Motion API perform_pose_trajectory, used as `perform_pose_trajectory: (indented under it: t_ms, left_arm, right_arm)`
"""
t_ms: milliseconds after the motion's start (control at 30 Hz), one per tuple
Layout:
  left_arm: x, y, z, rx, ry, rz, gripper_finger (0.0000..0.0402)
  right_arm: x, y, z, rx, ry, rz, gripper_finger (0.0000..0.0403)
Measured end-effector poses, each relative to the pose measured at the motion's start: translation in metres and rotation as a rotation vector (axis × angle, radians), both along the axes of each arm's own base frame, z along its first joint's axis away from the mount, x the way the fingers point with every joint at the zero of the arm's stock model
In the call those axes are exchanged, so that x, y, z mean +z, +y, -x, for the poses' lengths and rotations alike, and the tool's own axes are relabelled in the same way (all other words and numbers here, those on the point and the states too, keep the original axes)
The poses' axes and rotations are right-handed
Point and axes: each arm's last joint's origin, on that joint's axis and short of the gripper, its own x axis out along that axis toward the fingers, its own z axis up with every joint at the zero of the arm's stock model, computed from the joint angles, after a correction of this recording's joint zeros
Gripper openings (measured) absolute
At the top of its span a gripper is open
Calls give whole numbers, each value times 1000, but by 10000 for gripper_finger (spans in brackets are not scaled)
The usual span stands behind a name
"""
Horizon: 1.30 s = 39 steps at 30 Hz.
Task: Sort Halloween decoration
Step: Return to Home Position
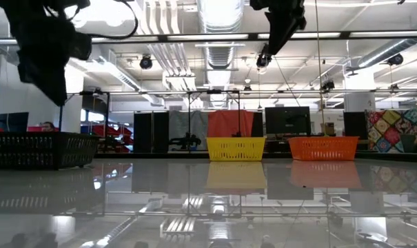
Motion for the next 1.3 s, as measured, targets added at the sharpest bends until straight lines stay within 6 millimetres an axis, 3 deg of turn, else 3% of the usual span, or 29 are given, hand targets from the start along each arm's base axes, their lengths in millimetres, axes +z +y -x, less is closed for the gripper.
perform_pose_trajectory:
  t_ms: [167,367,533,667,700,767,1000,1200,1300]
  left_arm:
    - [30,3,-3,14,-120,-110,108]
    - [70,7,5,8,-345,-310,107]
    - [80,9,28,35,-449,-370,107]
    - [88,10,45,31,-563,-389,107]
    - [91,10,49,23,-595,-403,107]
    - [98,10,56,5,-673,-440,107]
    - [115,10,74,-35,-858,-556,107]
    - [116,10,82,-60,-901,-566,107]
    - [116,9,83,-59,-936,-563,107]
  right_arm:
    - [15,1,15,17,-43,12,77]
    - [50,6,58,51,-197,49,77]
    - [72,13,118,60,-448,94,82]
    - [76,19,172,43,-684,110,84]
    - [79,22,200,43,-787,112,83]
    - [71,26,229,61,-899,101,80]
    - [25,34,289,58,-1237,54,73]
    - [-17,38,298,213,-1399,124,76]
    - [-36,37,289,217,-1404,135,77]
